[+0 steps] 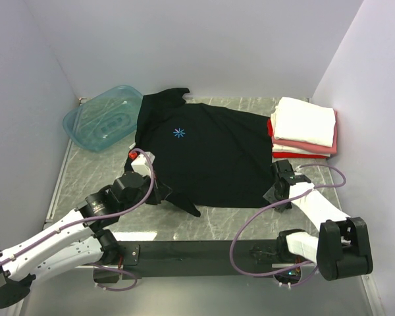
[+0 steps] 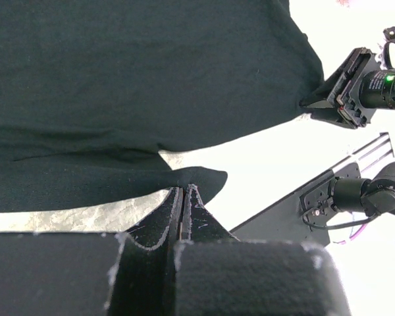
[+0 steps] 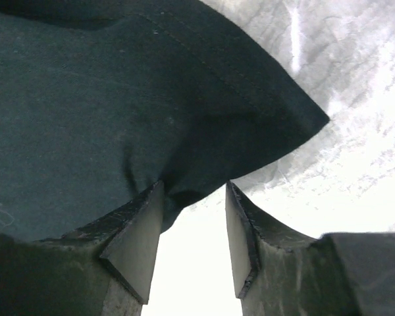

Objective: Fold and stack the t-shirts
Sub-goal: Fold the tshirt

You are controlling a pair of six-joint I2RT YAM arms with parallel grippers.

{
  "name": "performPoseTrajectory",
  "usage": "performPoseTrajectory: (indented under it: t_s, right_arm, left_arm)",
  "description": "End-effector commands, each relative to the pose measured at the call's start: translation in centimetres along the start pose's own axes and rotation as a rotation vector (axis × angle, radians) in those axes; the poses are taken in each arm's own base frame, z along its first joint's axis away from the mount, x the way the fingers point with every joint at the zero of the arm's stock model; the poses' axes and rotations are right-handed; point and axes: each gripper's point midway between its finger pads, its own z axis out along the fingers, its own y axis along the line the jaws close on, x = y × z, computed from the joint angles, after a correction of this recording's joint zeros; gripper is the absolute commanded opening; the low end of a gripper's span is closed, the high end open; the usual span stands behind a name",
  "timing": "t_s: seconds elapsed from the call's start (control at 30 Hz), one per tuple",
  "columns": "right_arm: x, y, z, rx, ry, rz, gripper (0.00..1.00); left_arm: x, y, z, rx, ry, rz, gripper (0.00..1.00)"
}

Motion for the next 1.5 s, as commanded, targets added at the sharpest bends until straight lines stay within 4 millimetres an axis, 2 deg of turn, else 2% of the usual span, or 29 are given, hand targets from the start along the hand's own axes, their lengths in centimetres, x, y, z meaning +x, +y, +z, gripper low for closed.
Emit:
performPoseTrajectory:
  t_s: [0.0, 0.03, 0.07, 0.27, 0.43, 0.63, 0.87, 1.03, 1.3, 1.47]
  right_arm:
    - [0.8, 0.7, 0.6, -0.045, 0.027, 0.009, 0.48]
    - [0.8, 0.6, 0.6, -0.041, 0.024, 0.007, 0.46]
    - [0.9, 0.5, 0.7, -0.038, 0.027, 0.006, 0.38]
    - [1.0, 0.5, 0.7, -0.033, 0.036, -0.003, 0.11]
    - [1.0, 0.7, 0.8, -0.043, 0.039, -0.01, 0.0]
    - [1.0, 0.3, 0.0, -0.036, 0.038, -0.021, 0.0]
    - [-1.0, -0.1, -3.8, -0.097, -0.082, 0.034, 0.0]
    - [-0.3, -0.9, -4.8, -0.108, -0.07, 0.026, 0.0]
    - [0.9, -1.7, -6.2, -0.095, -0.055, -0.047, 0.0]
    - [1.6, -1.6, -7.5, -0.071, -0.076, -0.109, 0.0]
  left_arm:
    - [-0.6, -1.0, -0.3, 0.047, -0.022, -0.004, 0.0]
    - [-0.6, -1.1, -0.3, 0.048, -0.021, -0.003, 0.0]
    - [-0.6, -1.1, -0.4, 0.051, -0.023, -0.002, 0.01]
    - [-0.6, -1.1, -0.6, 0.049, -0.028, -0.002, 0.01]
    - [-0.5, -1.1, -0.7, 0.046, -0.031, -0.001, 0.0]
    - [-0.5, -1.1, -0.9, 0.044, -0.037, -0.001, 0.0]
    - [-0.8, -1.3, -1.5, 0.051, -0.053, -0.003, 0.01]
    - [-1.2, -1.9, -2.4, 0.079, -0.051, -0.003, 0.01]
    - [-1.7, -1.0, -4.9, 0.051, -0.064, -0.015, 0.01]
    - [-1.8, -1.3, -6.2, 0.079, -0.063, -0.042, 0.0]
